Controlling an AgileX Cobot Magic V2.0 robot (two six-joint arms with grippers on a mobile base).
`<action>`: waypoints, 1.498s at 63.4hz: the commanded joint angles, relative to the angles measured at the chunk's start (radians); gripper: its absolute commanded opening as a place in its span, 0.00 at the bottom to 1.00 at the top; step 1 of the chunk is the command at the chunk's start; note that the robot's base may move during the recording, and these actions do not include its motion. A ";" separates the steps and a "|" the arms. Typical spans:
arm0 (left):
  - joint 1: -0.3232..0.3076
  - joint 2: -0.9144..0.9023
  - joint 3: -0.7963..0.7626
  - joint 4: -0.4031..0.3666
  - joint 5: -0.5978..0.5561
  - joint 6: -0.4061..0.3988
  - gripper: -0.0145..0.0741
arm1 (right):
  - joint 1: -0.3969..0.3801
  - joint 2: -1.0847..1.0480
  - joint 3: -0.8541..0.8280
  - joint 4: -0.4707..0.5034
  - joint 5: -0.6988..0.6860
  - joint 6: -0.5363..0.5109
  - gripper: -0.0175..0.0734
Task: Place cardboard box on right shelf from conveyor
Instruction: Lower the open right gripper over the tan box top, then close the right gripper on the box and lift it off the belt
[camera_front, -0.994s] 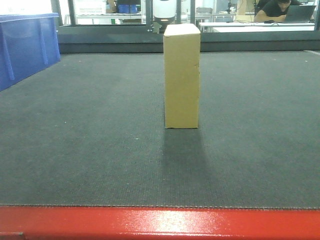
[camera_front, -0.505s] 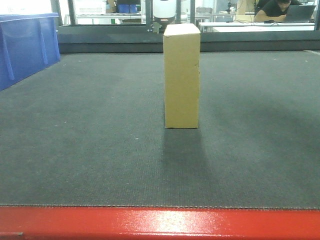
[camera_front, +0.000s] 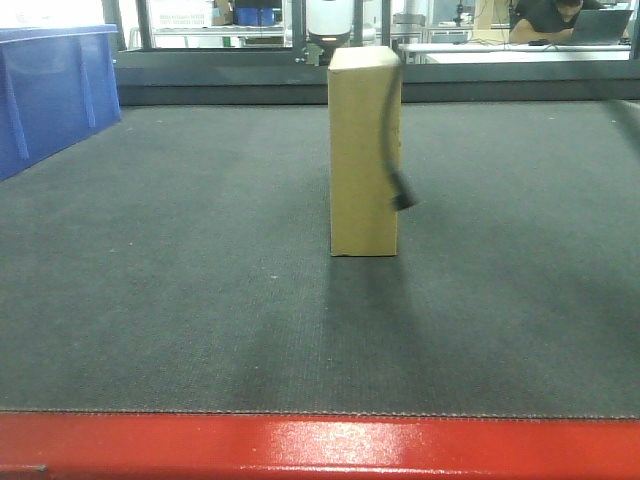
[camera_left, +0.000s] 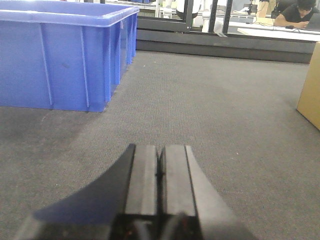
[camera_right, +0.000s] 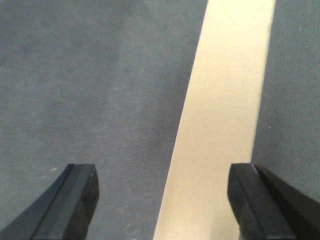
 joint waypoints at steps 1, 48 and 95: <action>-0.006 -0.012 -0.003 -0.009 -0.091 -0.007 0.03 | -0.001 -0.001 -0.095 -0.088 0.006 0.007 0.88; -0.006 -0.012 -0.003 -0.009 -0.091 -0.007 0.03 | -0.035 0.117 -0.128 -0.138 -0.047 0.092 0.88; -0.006 -0.012 -0.003 -0.009 -0.091 -0.007 0.03 | -0.090 0.097 -0.127 -0.107 0.026 -0.068 0.41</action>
